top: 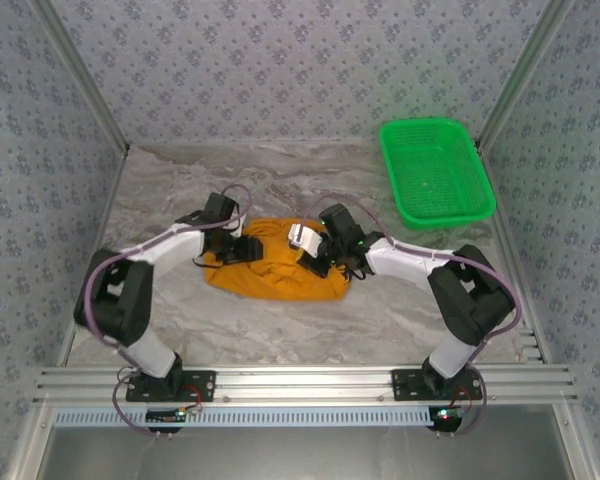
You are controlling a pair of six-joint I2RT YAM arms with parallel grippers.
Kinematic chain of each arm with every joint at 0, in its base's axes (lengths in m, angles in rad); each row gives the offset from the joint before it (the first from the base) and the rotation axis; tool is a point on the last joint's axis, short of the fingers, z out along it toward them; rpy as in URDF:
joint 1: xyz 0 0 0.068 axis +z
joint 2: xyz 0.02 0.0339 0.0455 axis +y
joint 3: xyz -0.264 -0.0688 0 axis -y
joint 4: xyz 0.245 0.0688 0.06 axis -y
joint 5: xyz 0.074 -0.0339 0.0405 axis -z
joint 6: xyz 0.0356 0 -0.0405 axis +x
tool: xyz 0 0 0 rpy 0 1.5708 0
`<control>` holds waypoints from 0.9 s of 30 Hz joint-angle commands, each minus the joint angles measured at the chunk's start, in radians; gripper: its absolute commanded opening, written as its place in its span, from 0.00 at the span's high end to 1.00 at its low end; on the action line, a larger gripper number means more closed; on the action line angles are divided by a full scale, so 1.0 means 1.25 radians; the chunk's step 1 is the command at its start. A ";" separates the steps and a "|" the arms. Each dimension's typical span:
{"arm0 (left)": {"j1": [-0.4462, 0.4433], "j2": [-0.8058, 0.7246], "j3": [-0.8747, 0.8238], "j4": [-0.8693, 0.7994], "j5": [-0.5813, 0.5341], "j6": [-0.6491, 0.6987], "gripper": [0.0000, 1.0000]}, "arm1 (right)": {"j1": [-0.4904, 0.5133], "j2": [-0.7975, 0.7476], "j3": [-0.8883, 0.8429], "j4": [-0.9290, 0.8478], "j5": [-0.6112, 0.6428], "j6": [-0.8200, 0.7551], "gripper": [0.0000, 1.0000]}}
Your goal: Fold the inside-out t-shirt
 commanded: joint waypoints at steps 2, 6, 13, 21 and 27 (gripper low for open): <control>0.021 0.034 0.102 0.020 0.026 -0.025 0.93 | -0.019 -0.078 0.071 0.094 -0.051 -0.005 1.00; 0.075 -0.003 0.157 0.083 0.109 -0.089 0.82 | -0.006 -0.198 0.090 0.116 -0.019 -0.159 1.00; 0.162 -0.045 0.074 0.094 0.171 -0.101 0.62 | 0.232 -0.273 -0.025 -0.194 0.073 -0.489 1.00; 0.153 -0.108 -0.066 0.085 0.243 -0.073 0.59 | 0.295 -0.246 -0.111 -0.237 -0.067 -0.328 0.66; 0.040 -0.180 -0.050 -0.007 0.216 -0.042 0.53 | 0.072 -0.349 -0.117 -0.062 -0.074 -0.117 0.49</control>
